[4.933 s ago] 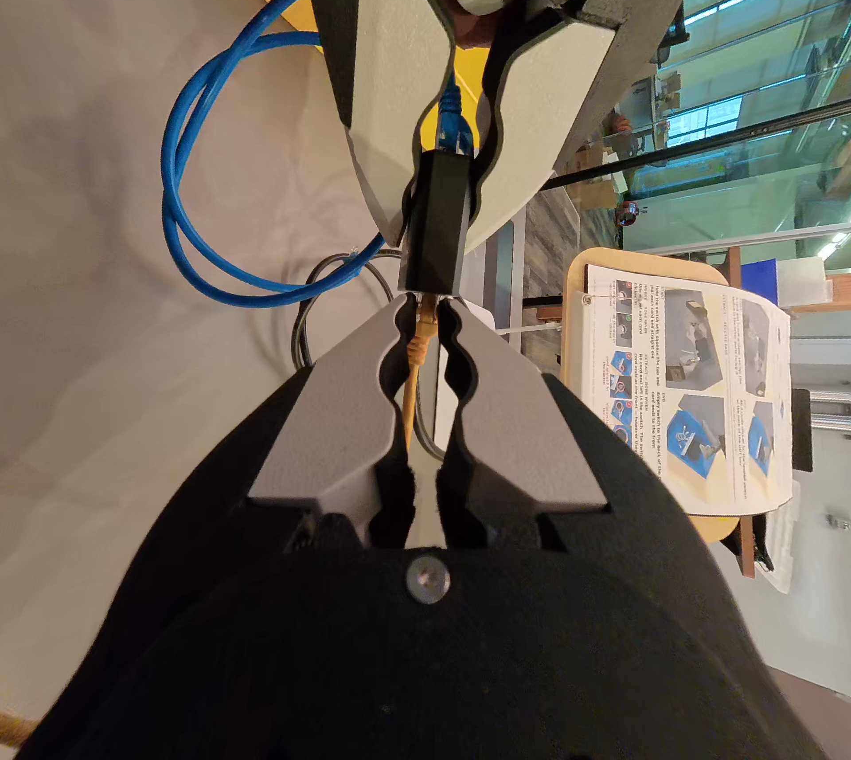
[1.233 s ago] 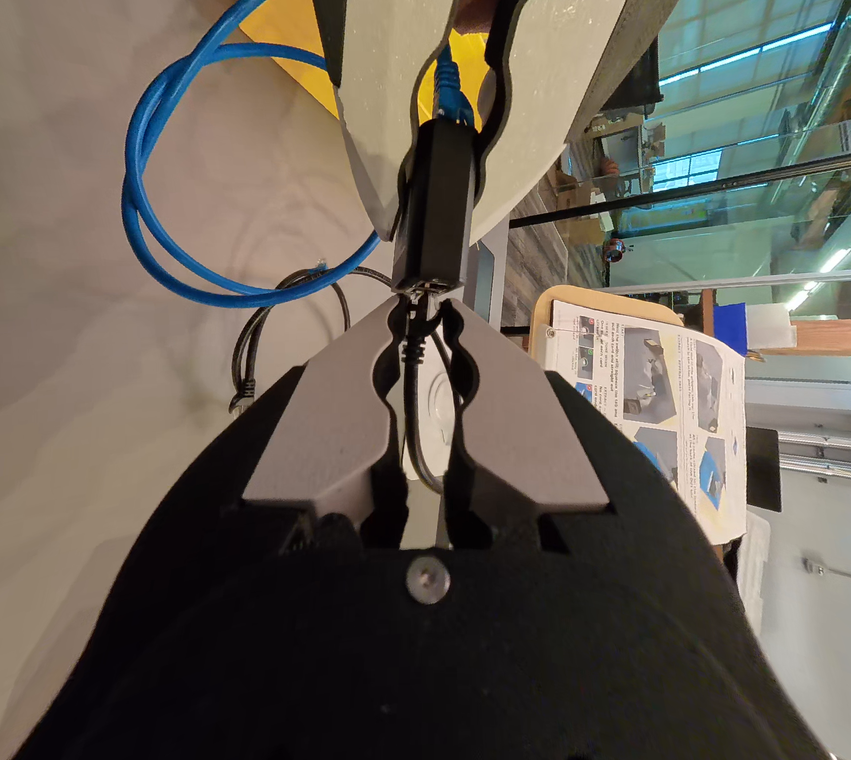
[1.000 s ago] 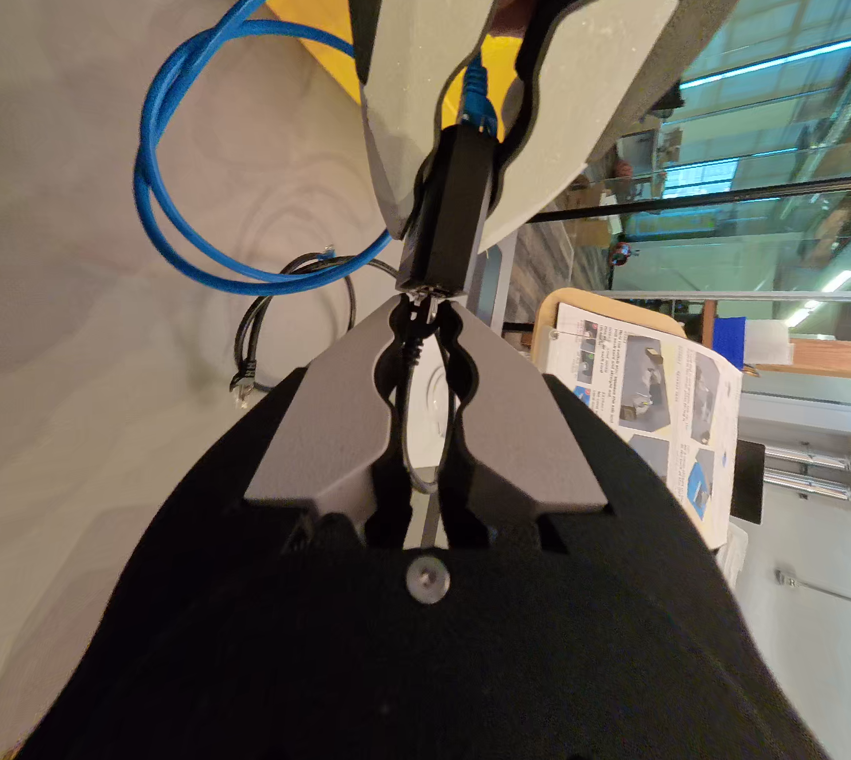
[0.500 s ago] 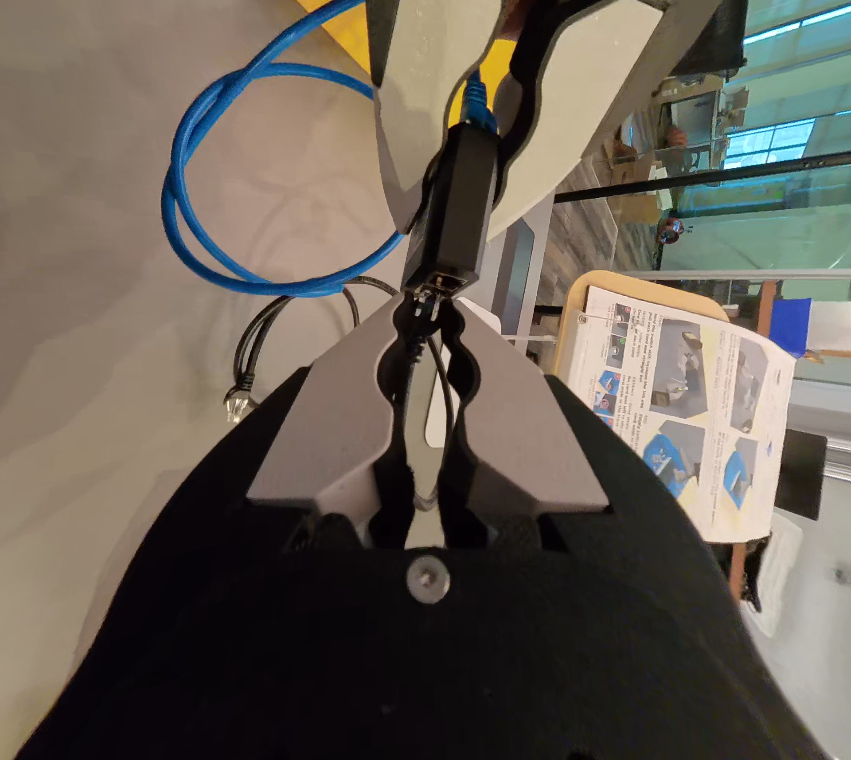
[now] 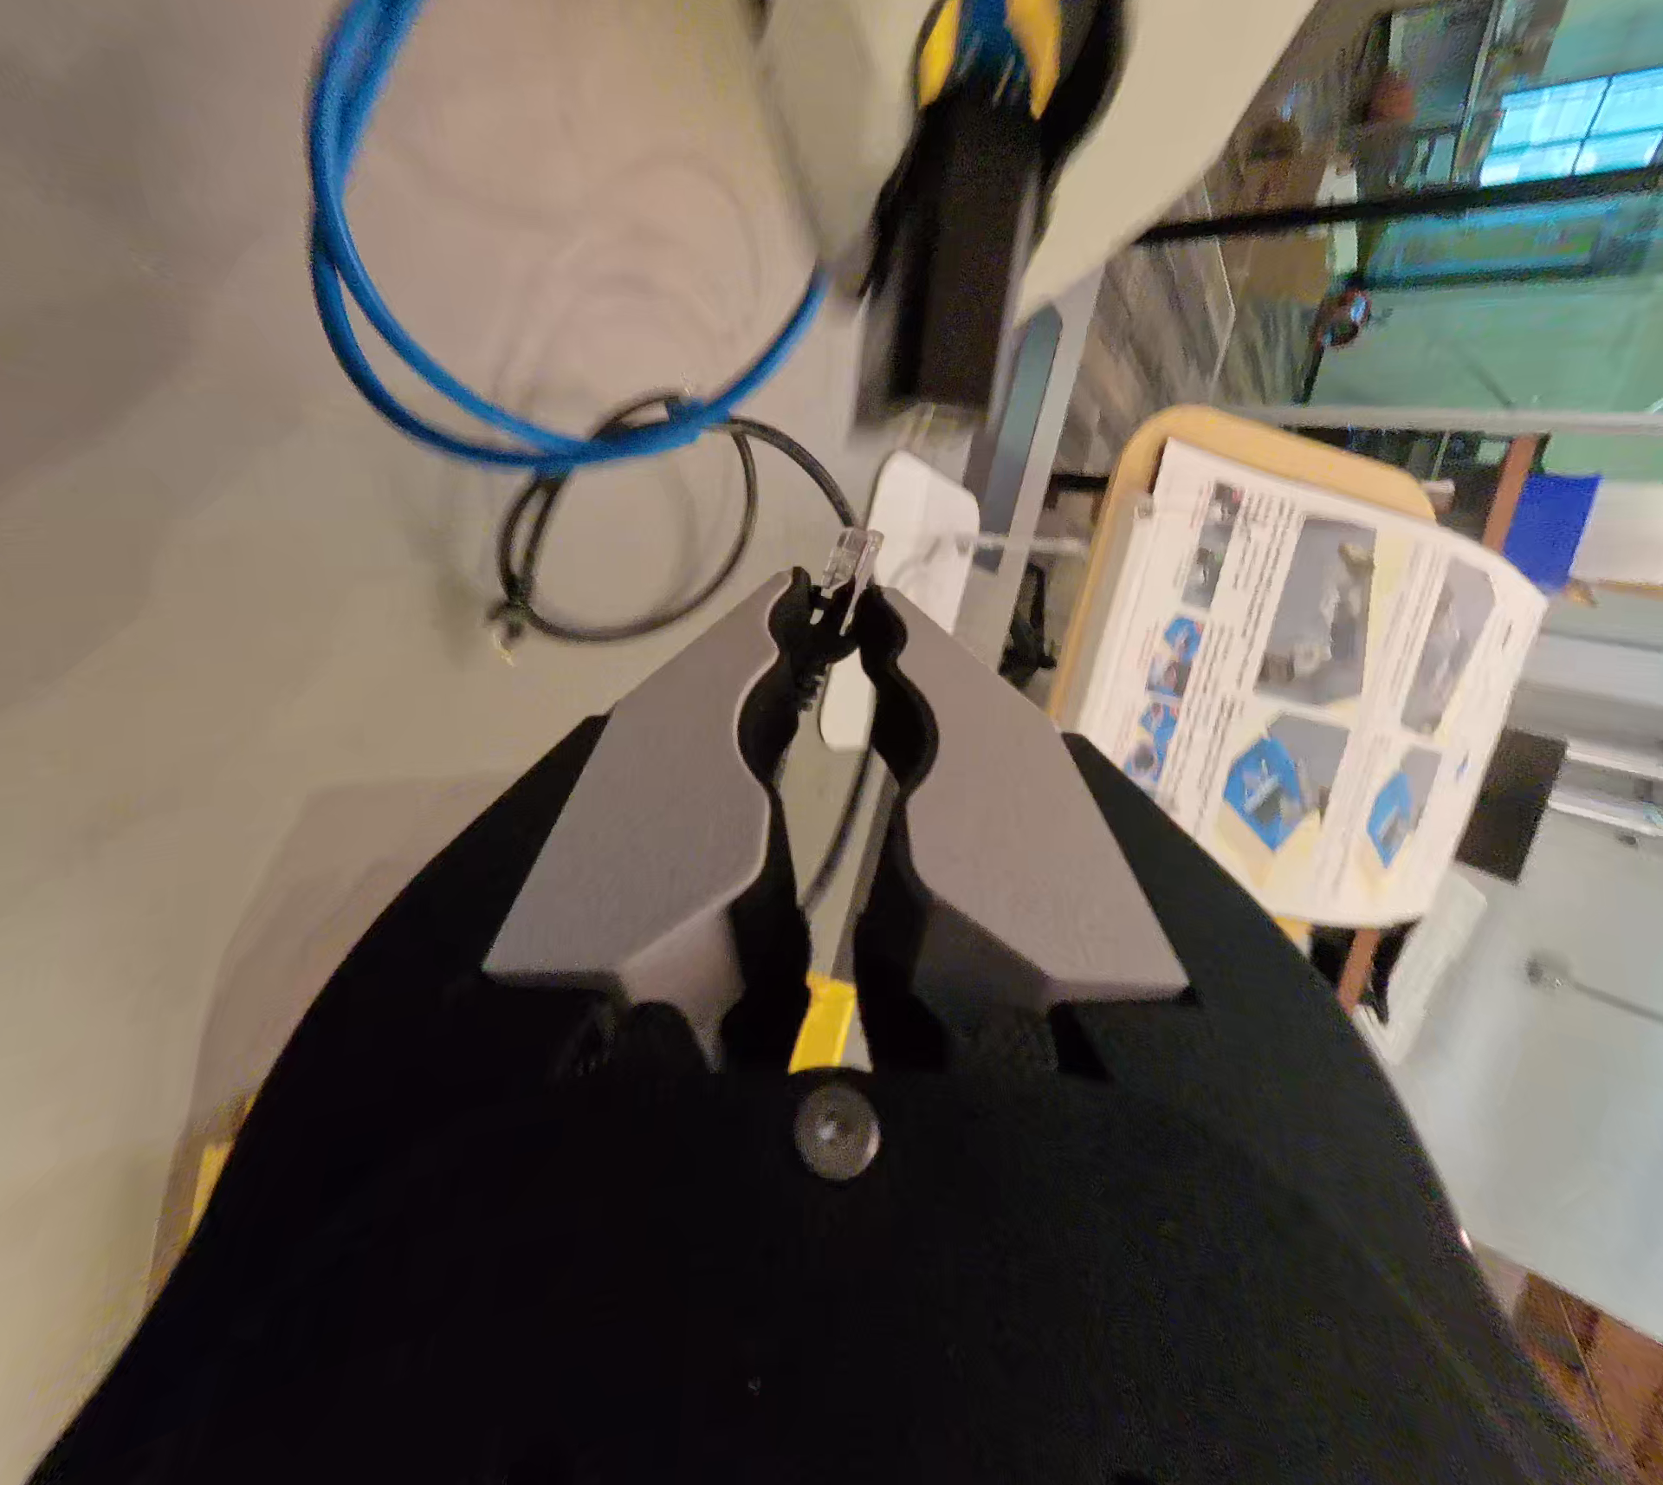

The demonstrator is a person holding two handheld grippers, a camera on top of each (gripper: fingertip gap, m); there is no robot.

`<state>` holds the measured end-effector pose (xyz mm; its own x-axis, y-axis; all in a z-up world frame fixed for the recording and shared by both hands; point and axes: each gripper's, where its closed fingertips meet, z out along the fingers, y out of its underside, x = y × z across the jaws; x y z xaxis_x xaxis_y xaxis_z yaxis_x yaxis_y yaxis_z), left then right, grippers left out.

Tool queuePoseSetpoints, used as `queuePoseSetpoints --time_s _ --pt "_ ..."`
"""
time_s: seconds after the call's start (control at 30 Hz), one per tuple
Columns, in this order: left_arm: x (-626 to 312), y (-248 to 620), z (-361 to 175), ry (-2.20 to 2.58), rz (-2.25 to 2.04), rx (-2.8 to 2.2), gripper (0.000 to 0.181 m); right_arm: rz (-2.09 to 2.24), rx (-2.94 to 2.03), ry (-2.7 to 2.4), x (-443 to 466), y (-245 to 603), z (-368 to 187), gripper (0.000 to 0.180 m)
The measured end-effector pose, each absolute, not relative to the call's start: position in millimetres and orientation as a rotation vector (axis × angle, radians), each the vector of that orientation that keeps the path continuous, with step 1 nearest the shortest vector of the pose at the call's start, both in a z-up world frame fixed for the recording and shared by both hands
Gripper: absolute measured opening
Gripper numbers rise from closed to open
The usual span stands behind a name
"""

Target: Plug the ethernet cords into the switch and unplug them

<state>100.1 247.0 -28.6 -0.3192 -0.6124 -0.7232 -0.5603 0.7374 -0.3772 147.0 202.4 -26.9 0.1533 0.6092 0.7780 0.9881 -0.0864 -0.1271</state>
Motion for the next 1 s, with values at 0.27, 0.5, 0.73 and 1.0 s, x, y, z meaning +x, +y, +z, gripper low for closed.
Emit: queuePoseSetpoints --time_s 0.27,0.5,0.73,1.0 --pt "88.7 270.6 -8.6 1.961 -0.097 -0.918 0.025 -0.645 -1.753 -1.228 190.4 191.4 31.4 0.009" --pt "91.4 280.3 -14.1 1.959 -0.116 -0.949 0.025 -0.593 -1.728 -0.801 266.9 156.8 114.8 0.010" --pt "88.9 286.7 -13.9 1.943 -0.135 -0.990 0.025 -0.628 -1.736 -0.670 311.3 136.1 136.6 0.009" --pt "65.4 348.3 -16.9 1.861 -0.078 -1.151 0.025 -0.871 -1.794 -0.464 389.3 111.2 143.1 0.009"
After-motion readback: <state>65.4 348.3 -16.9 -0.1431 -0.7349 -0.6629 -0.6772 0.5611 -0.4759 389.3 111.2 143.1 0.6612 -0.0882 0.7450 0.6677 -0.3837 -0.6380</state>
